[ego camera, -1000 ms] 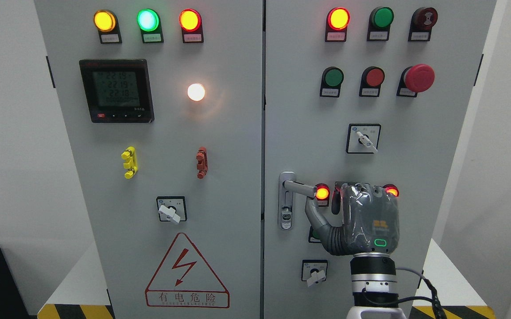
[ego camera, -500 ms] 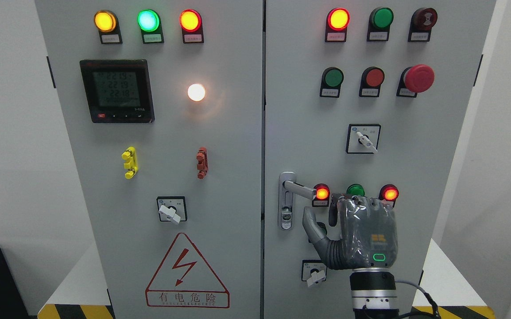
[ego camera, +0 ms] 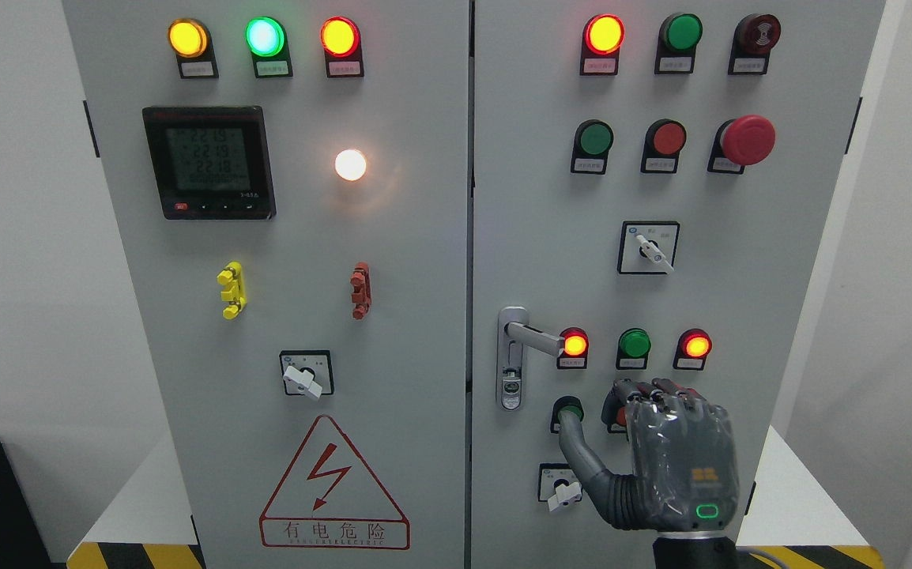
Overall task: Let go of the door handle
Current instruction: 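Open the right hand and pull it off the handle, then withdraw the open right hand away from the cabinet door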
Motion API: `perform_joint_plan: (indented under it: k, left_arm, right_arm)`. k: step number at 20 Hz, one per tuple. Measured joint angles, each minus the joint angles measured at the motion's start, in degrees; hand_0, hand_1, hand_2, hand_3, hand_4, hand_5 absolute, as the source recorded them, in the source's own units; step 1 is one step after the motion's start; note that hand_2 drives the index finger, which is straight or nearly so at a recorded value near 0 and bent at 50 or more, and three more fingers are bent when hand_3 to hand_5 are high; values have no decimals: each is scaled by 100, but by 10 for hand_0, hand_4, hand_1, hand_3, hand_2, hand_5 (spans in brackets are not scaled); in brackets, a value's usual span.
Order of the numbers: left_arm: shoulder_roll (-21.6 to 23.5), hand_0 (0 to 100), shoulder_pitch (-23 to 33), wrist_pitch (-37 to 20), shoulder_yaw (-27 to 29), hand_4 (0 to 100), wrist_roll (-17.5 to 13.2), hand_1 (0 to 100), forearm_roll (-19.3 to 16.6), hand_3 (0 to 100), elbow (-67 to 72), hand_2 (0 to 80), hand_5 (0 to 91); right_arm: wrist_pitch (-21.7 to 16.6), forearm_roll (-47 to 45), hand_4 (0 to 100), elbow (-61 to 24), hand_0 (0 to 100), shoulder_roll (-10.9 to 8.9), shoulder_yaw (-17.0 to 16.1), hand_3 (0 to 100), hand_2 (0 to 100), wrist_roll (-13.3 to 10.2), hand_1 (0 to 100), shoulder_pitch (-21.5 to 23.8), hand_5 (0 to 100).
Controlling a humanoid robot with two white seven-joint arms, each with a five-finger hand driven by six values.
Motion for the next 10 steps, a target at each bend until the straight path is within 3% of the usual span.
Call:
perform_joint_plan:
  k: [4,7,10]
  left_arm:
    - [0,0,0,0,0,13,0,0,0,87,0,22,0]
    - [0,0,0,0,0,13,0,0,0,88,0,22,0]
    - [0,0,0,0,0,13,0,0,0,90,0,23,0]
  right_arm:
    - [-699,-128,0,-217,372,-1,-448,0,0,-21,178,223,0]
    - [-1126,-440,0,-325,328,-7,-743,0,0,-30,180,313,0]
    - [-1291,-656,0,-410,315,-12,-967,0,0,-53,195,360,0]
